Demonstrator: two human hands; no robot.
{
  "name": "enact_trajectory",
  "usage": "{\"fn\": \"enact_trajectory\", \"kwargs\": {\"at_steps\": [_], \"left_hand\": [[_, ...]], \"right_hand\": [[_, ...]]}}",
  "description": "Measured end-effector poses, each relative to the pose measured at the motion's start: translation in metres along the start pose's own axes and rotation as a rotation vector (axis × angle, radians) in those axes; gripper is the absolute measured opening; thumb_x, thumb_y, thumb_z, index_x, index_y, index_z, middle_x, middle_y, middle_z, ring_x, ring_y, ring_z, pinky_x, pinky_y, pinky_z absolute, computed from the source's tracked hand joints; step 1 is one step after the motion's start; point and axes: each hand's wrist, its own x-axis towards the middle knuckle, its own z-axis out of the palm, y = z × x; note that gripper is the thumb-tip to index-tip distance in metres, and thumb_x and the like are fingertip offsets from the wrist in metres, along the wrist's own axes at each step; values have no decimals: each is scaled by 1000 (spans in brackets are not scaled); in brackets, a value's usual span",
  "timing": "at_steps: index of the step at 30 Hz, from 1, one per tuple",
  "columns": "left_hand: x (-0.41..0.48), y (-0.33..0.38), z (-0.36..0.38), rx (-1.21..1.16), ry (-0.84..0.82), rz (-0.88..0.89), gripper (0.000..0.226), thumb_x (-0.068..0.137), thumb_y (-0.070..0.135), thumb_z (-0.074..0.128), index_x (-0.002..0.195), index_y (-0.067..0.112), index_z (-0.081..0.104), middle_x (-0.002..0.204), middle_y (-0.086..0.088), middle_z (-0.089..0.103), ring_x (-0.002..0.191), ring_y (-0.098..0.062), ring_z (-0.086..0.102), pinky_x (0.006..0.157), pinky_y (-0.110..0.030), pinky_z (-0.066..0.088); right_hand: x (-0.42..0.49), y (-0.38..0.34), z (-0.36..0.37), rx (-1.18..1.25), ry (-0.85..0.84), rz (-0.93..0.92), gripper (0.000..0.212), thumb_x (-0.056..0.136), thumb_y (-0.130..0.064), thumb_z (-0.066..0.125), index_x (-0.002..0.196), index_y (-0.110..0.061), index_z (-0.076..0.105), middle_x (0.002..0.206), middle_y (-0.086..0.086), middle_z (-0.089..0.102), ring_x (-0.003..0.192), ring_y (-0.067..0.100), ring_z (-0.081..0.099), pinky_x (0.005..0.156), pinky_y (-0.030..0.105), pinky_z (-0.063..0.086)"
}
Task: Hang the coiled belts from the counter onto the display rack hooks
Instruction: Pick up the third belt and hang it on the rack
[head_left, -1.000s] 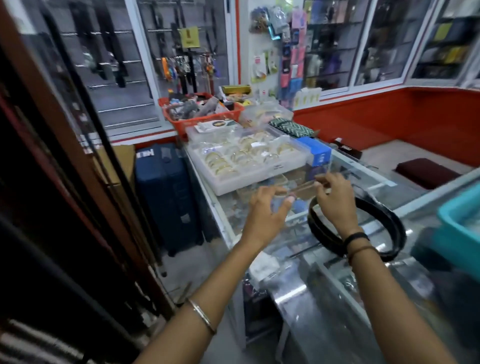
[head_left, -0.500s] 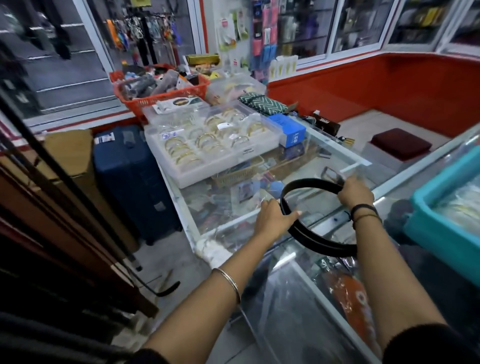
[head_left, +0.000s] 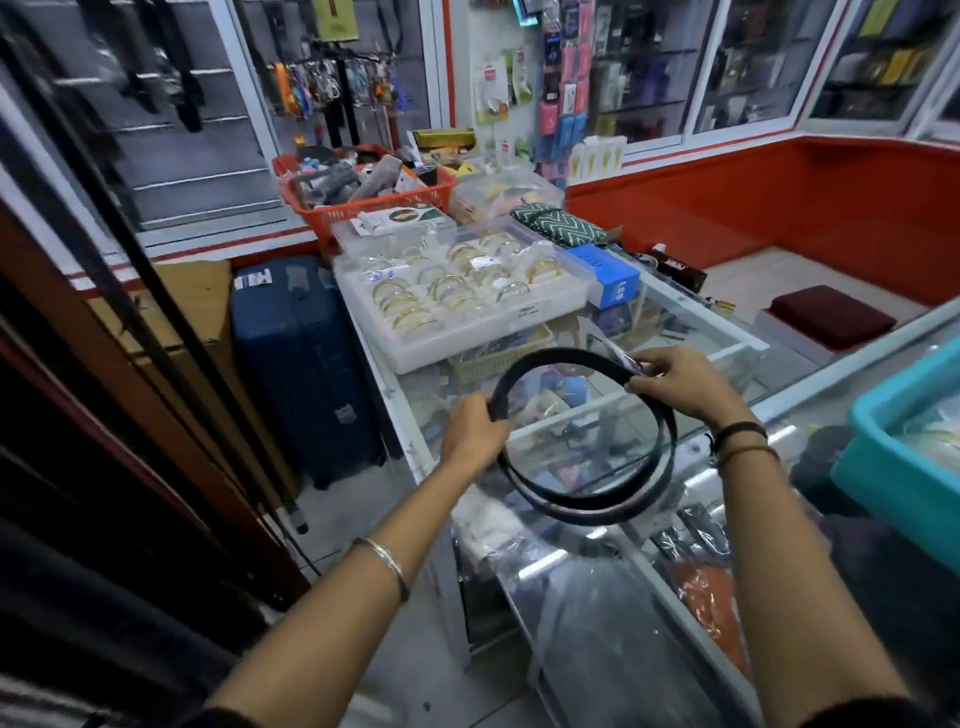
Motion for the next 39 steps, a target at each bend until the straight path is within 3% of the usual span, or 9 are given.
{"fn": "enact_trajectory", "kwargs": {"at_steps": [9,15,18,20,24,29,31,35,39], "left_hand": [[-39,-44,-107,-4,326,132,42,84,1,50,123,12,38,118,-14,43,95,-28,50,76,-35,40],[-90,-42,-190,-101,712,350,45,90,-4,50,133,1,41,128,-16,39,115,-14,40,94,-1,25],[-121,-10,-243,-185,833,527,31,95,21,49,125,16,54,118,6,50,113,-6,50,101,-12,35],[-147,15,-275,-268,771,583,19,92,37,52,110,32,58,104,24,60,103,3,57,90,-15,45],[-185,41,-325,-430,755,612,17,83,23,70,97,20,60,96,-4,73,90,-19,70,79,-33,57],[-224,43,-380,-496,886,645,16,81,17,71,94,20,63,91,-17,70,85,-32,70,80,-55,56],[-234,45,-398,-499,958,681,17,81,19,72,93,22,62,83,-17,66,75,-25,67,73,-54,57],[-248,52,-428,-455,1039,774,21,80,21,74,95,31,63,74,15,66,70,-3,66,67,-27,58],[-255,68,-456,-433,1090,839,30,76,25,75,100,33,59,75,15,65,75,-8,67,76,-45,60]], "right_hand": [[-36,-142,30,444,130,-329,47,78,-12,69,122,-25,60,102,-2,63,85,13,59,77,21,48],[-79,-249,41,732,286,-570,50,75,-4,68,116,-31,58,105,-18,64,96,-5,59,81,5,44],[-101,-298,49,768,360,-674,54,72,-7,69,118,-34,58,106,-16,64,101,-4,58,87,6,43],[-117,-330,55,761,420,-754,58,70,-3,71,121,-26,58,108,-11,61,103,3,54,90,3,38],[-143,-385,59,759,466,-875,61,70,-8,73,126,-20,54,106,-9,52,103,5,43,93,6,33],[-167,-444,49,765,413,-1105,66,75,-24,70,135,-19,42,114,-5,45,107,-4,39,94,-2,26],[-175,-466,46,829,340,-1190,64,80,-23,65,138,-22,37,117,-3,43,111,-16,37,93,-4,26],[-182,-505,35,955,308,-1254,54,90,-29,53,140,-24,34,121,-4,45,115,-20,38,93,-4,28],[-184,-538,19,1027,395,-1307,49,94,-23,48,141,-13,36,123,-2,46,115,-24,36,93,-5,27]]}}
